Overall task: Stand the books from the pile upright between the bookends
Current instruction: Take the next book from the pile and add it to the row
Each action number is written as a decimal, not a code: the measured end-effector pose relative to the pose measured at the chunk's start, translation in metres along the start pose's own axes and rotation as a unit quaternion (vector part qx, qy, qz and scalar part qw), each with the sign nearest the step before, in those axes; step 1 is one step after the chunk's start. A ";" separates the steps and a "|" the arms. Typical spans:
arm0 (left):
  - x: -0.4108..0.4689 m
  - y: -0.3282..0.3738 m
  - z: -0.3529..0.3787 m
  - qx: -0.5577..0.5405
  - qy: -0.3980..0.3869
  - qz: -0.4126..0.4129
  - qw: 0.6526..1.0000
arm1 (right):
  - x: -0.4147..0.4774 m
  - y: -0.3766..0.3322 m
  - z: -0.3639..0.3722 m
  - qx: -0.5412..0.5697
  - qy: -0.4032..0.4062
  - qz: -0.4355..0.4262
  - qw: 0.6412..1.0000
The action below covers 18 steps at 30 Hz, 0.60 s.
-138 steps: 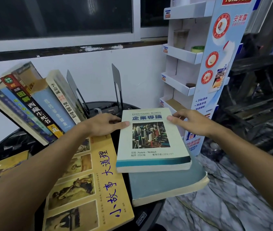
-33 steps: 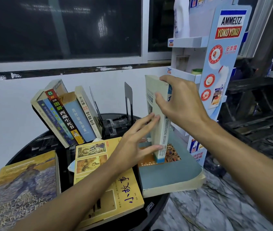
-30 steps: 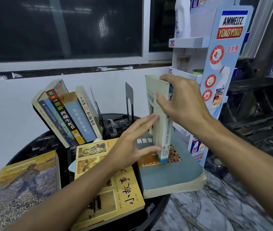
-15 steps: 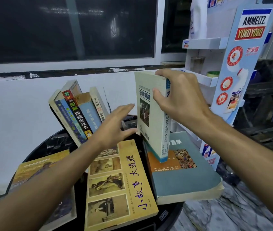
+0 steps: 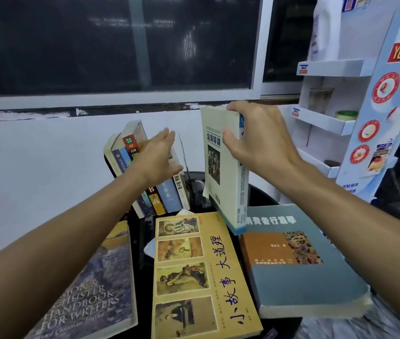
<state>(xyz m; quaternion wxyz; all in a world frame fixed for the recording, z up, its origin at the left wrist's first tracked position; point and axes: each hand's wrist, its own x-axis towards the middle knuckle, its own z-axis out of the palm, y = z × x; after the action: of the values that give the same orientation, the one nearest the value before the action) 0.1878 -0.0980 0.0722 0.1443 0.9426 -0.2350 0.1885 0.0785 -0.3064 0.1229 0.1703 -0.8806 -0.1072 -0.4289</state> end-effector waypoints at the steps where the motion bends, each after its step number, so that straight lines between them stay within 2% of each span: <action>1: 0.001 -0.002 -0.001 0.003 -0.005 -0.006 1.000 | 0.003 0.000 0.005 -0.001 -0.001 -0.001 1.000; 11: 0.011 -0.017 0.003 0.043 -0.027 -0.022 0.998 | 0.032 0.013 0.058 -0.028 -0.018 0.012 0.999; 18: 0.014 -0.023 0.009 0.027 0.020 -0.012 0.999 | 0.041 0.022 0.099 -0.036 -0.020 0.035 0.999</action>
<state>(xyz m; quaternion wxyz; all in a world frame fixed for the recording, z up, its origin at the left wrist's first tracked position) 0.2137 -0.0871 0.0657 0.1256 0.9449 -0.2158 0.2118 0.1816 -0.2860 0.0938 0.1517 -0.8977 -0.0639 -0.4087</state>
